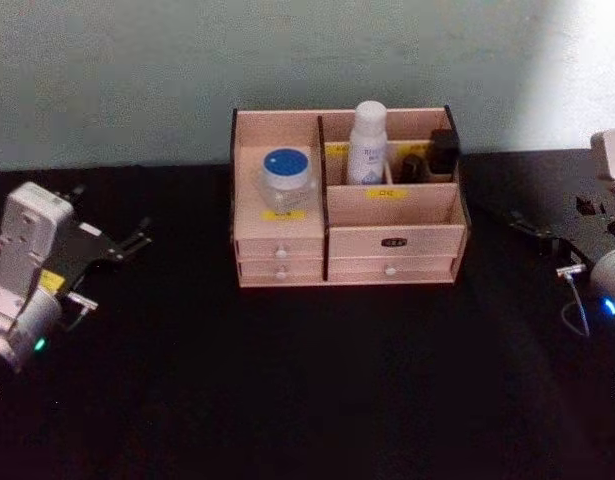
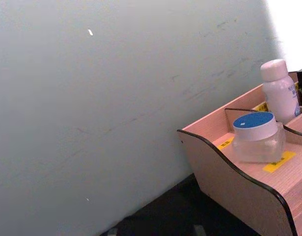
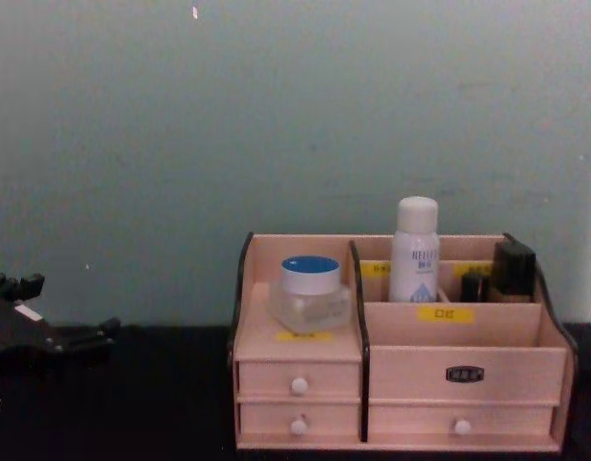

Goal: Pick up the facial cleanser and watermelon frost from the table and place them into the tiered storage box.

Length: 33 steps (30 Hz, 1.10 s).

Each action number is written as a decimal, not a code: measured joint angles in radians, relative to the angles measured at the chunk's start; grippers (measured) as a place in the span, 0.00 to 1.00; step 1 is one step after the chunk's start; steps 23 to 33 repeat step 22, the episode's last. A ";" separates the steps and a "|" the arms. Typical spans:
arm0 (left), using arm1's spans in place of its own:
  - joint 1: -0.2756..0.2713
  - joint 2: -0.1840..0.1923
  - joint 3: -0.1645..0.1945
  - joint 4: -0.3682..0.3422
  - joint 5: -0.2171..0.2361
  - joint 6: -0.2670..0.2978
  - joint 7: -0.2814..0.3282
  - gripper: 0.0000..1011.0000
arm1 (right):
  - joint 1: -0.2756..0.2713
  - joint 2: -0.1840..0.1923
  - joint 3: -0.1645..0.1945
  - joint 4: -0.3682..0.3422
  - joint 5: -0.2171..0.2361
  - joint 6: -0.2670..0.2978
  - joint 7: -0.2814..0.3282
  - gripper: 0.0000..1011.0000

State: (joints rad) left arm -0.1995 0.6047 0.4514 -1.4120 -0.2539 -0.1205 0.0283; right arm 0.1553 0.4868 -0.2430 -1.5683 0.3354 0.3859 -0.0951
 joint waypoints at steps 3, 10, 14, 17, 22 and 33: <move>0.000 0.000 0.000 0.000 0.000 0.000 0.000 0.99 | 0.000 0.000 0.000 0.000 0.000 0.000 0.000 0.99; 0.000 0.000 0.000 0.000 0.000 0.000 0.000 0.99 | 0.000 0.000 0.000 0.000 0.000 0.000 0.000 0.99; 0.000 0.000 0.000 0.000 0.000 0.000 0.000 0.99 | 0.000 0.000 0.000 0.000 0.000 0.000 0.000 0.99; 0.000 0.000 0.000 0.000 0.000 0.000 0.000 0.99 | 0.000 0.000 0.000 0.000 0.000 0.000 0.000 0.99; 0.000 0.000 0.000 0.000 0.000 0.000 0.000 0.99 | 0.000 0.000 0.000 0.000 0.000 0.000 0.000 0.99; 0.000 0.000 0.000 0.000 0.000 0.000 0.000 0.99 | 0.000 0.000 0.000 0.000 0.000 0.000 0.000 0.99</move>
